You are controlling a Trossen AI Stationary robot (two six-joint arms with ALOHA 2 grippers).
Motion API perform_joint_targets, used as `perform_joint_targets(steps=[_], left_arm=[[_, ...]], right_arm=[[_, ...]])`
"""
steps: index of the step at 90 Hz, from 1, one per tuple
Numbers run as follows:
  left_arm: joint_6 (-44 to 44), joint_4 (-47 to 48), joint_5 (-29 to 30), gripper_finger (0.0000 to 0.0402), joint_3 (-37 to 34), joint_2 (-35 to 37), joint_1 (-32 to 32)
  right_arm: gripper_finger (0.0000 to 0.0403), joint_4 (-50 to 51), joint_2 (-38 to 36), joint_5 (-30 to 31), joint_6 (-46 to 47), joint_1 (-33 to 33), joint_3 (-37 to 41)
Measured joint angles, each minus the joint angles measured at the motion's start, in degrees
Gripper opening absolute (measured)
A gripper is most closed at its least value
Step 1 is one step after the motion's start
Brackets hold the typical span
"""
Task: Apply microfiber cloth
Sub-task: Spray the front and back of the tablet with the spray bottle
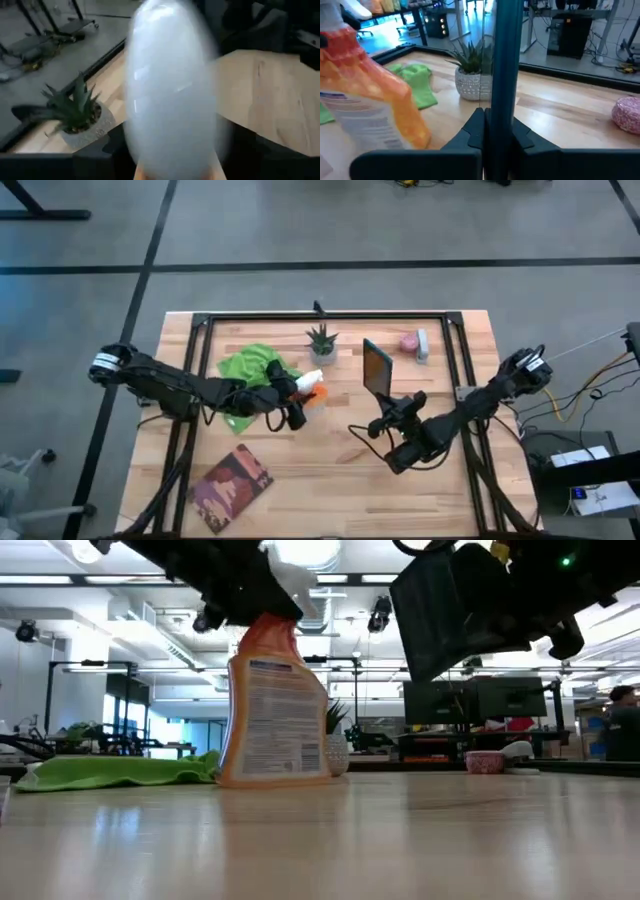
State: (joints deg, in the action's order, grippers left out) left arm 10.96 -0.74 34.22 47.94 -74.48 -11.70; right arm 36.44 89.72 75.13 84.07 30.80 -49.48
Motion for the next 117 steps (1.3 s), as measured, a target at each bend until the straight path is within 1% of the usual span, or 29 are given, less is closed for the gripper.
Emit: perform_joint_targets(steps=[10,16,35,47,55,58,65,76,87,100,108,117], left_arm=[[-2.83,2.88,-1.41,0.0252,0.04,3.53,0.0],[-4.58,4.54,-3.31,0.0271,0.04,5.41,0.02],[-14.54,10.35,-13.89,0.0318,-0.09,9.83,0.15],[-21.68,10.74,-14.32,0.0333,-1.38,11.15,0.74],[-24.69,10.21,-14.58,0.0338,-2.67,12.14,3.01],[-25.56,10.17,-15.7,0.0339,-3.18,12.5,4.3],[-27.12,9.73,-21.15,0.0337,-4.11,12.94,7.58],[-30.4,6.95,-33.9,0.0331,-4.25,12.55,13.38],[-32.53,6.95,-42.18,0.0322,-4.09,11.39,19.33],[-32.77,4.75,-54.84,0.0313,-4.07,9.51,25.07],[-33.22,2.5,-59.44,0.0312,-4.04,7.83,26.71],[-34.91,-0.34,-62.07,0.0312,-4.02,6.14,27.4]], right_arm=[[0.0009,-2.25,0.29,0.0,-2.92,-0.63,0.0],[0.0009,-4.23,0.93,0.48,-5.74,-1.23,-0.04],[0.0009,-10.22,2.68,0.38,-13.29,-3.07,0.0],[0.0009,-11.31,2.42,-0.15,-16.23,-3.46,0.02],[0.0009,-11.68,1.94,-0.34,-17.71,-3.47,0.0],[0.0009,-11.93,1.86,-0.6,-17.96,-3.46,0.0],[0.0009,-11.89,1.83,-0.93,-18.32,-3.47,0.0],[0.0009,-11.94,1.83,-1.68,-18.61,-3.47,0.0],[0.0009,-12.01,1.83,-1.87,-19.23,-3.45,0.0],[0.0009,-12.25,1.83,-3.66,-20.58,-3.47,0.0],[0.0009,-12.83,1.83,-4.43,-22.05,-3.69,0.0],[0.0009,-13.16,1.81,-4.68,-22.8,-3.73,0.0]])
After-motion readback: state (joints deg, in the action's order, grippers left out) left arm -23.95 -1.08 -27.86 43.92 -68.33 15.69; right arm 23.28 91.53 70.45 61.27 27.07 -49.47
